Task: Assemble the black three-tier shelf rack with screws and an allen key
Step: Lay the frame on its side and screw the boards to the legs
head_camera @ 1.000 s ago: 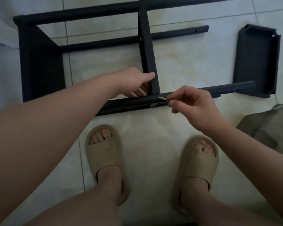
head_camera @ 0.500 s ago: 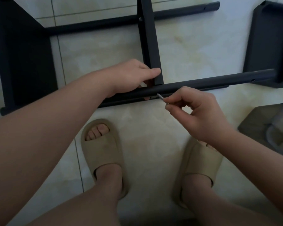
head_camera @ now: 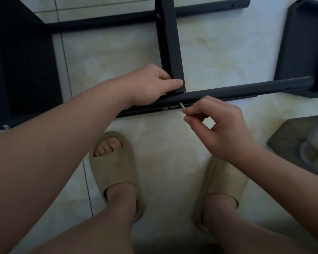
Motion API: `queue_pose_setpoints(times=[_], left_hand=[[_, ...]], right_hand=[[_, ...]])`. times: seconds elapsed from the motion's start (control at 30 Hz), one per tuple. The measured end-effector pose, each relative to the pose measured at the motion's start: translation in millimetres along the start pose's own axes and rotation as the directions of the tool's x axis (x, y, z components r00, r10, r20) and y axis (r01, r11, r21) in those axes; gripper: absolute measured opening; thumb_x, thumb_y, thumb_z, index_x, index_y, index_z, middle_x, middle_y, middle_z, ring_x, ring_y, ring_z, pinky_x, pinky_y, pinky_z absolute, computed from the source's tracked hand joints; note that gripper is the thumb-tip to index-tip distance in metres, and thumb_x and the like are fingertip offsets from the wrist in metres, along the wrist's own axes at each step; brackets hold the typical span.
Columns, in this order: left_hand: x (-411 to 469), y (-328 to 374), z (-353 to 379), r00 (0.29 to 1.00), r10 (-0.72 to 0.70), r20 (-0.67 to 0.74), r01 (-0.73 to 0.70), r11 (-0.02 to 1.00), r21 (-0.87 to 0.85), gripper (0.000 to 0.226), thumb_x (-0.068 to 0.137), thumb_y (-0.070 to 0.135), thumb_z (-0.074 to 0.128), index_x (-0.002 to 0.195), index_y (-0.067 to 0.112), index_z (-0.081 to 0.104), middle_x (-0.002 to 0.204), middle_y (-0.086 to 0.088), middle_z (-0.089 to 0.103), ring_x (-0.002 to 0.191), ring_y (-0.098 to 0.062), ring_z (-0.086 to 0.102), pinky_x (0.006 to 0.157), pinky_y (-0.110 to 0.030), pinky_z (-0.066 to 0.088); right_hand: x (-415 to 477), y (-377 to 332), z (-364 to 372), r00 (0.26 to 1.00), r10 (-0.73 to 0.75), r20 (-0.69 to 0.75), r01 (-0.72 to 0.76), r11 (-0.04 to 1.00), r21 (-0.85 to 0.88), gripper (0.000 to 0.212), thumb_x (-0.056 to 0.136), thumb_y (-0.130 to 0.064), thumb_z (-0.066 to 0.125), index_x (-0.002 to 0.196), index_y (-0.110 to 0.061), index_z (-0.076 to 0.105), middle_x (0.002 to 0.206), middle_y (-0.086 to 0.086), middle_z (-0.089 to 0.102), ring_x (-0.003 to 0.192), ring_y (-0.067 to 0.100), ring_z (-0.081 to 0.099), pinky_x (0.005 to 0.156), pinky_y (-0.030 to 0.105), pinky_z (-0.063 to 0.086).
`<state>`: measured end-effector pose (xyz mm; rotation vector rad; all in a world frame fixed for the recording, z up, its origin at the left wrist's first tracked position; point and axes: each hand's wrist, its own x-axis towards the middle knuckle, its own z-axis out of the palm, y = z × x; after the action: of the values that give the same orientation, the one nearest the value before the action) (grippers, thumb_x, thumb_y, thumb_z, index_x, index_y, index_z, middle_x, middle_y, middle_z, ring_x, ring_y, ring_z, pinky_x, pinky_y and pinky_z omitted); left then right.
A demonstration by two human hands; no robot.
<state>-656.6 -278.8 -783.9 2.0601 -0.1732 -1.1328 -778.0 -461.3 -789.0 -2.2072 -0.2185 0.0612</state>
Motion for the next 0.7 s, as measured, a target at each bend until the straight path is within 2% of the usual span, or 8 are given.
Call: queue_pose_setpoints(times=[0.1, 0.2, 0.33, 0.43, 0.53, 0.6, 0.7], left_hand=[[-0.9, 1.8, 0.8, 0.999, -0.004, -0.032, 0.004, 1.000, 0.000, 0.041, 0.095, 0.051, 0.059, 0.092, 0.013, 0.076, 0.094, -0.026, 0.069, 0.074, -0.024, 0.059, 0.086, -0.044, 0.052], [-0.1, 1.8, 1.0, 0.999, -0.015, -0.042, 0.014, 1.000, -0.021, 0.041, 0.095, 0.050, 0.060, 0.094, 0.012, 0.076, 0.103, -0.028, 0.068, 0.075, -0.020, 0.056, 0.086, -0.045, 0.053], [3.0, -0.2, 1.1, 0.998, -0.021, -0.053, 0.019, 0.999, -0.029, 0.042, 0.095, 0.048, 0.060, 0.094, 0.008, 0.075, 0.104, -0.027, 0.068, 0.074, -0.019, 0.056, 0.076, -0.034, 0.047], [3.9, -0.5, 1.9, 0.998, -0.031, -0.057, 0.029, 0.999, -0.044, 0.038, 0.096, 0.046, 0.060, 0.091, 0.011, 0.075, 0.096, -0.021, 0.072, 0.072, -0.016, 0.058, 0.075, -0.032, 0.048], [4.0, 0.1, 2.8, 0.998, -0.033, -0.054, 0.030, 0.998, -0.057, 0.035, 0.096, 0.045, 0.059, 0.088, 0.014, 0.075, 0.082, -0.007, 0.070, 0.067, -0.012, 0.057, 0.071, -0.028, 0.045], [4.9, -0.4, 3.1, 0.998, -0.034, -0.055, 0.031, 0.998, -0.052, 0.035, 0.097, 0.045, 0.059, 0.086, 0.016, 0.075, 0.079, -0.003, 0.068, 0.065, -0.011, 0.056, 0.068, -0.025, 0.044], [6.3, -1.5, 2.9, 0.997, -0.035, -0.071, 0.032, 0.998, -0.045, 0.035, 0.096, 0.046, 0.059, 0.076, 0.020, 0.072, 0.068, 0.005, 0.064, 0.054, -0.001, 0.053, 0.057, -0.015, 0.042]], right_hand=[[1.6, 1.1, 1.9, 1.000, 0.013, -0.005, -0.013, 1.000, 0.004, 0.003, 0.090, 0.001, 0.070, 0.093, 0.000, 0.071, 0.084, 0.008, 0.068, 0.073, 0.020, 0.065, 0.070, 0.031, 0.052], [1.6, 2.9, 3.9, 1.000, 0.028, -0.006, -0.028, 1.000, 0.014, 0.004, 0.091, 0.000, 0.069, 0.094, 0.000, 0.071, 0.084, 0.007, 0.068, 0.074, 0.021, 0.065, 0.070, 0.035, 0.052], [3.7, 3.4, 8.1, 0.999, 0.046, -0.026, -0.045, 0.998, 0.039, 0.005, 0.092, -0.002, 0.068, 0.095, 0.000, 0.072, 0.086, 0.006, 0.069, 0.074, 0.019, 0.066, 0.070, 0.035, 0.053], [5.5, 3.6, 9.3, 0.999, 0.042, -0.025, -0.041, 0.998, 0.040, 0.006, 0.092, -0.003, 0.068, 0.095, 0.000, 0.072, 0.087, 0.006, 0.070, 0.074, 0.020, 0.067, 0.069, 0.038, 0.055], [5.9, 3.6, 9.7, 0.999, 0.035, -0.024, -0.034, 0.999, 0.035, 0.005, 0.093, -0.003, 0.068, 0.094, 0.000, 0.072, 0.088, 0.006, 0.070, 0.074, 0.021, 0.068, 0.069, 0.039, 0.055], [5.9, 2.9, 10.7, 0.999, 0.045, -0.030, -0.044, 0.998, 0.038, 0.004, 0.092, -0.002, 0.068, 0.094, 0.000, 0.072, 0.088, 0.006, 0.071, 0.074, 0.019, 0.068, 0.070, 0.034, 0.056], [5.4, 1.0, 12.8, 0.987, 0.154, -0.051, -0.147, 0.981, 0.126, 0.005, 0.092, 0.000, 0.070, 0.095, -0.003, 0.072, 0.084, -0.005, 0.070, 0.075, 0.011, 0.069, 0.071, 0.016, 0.052]])
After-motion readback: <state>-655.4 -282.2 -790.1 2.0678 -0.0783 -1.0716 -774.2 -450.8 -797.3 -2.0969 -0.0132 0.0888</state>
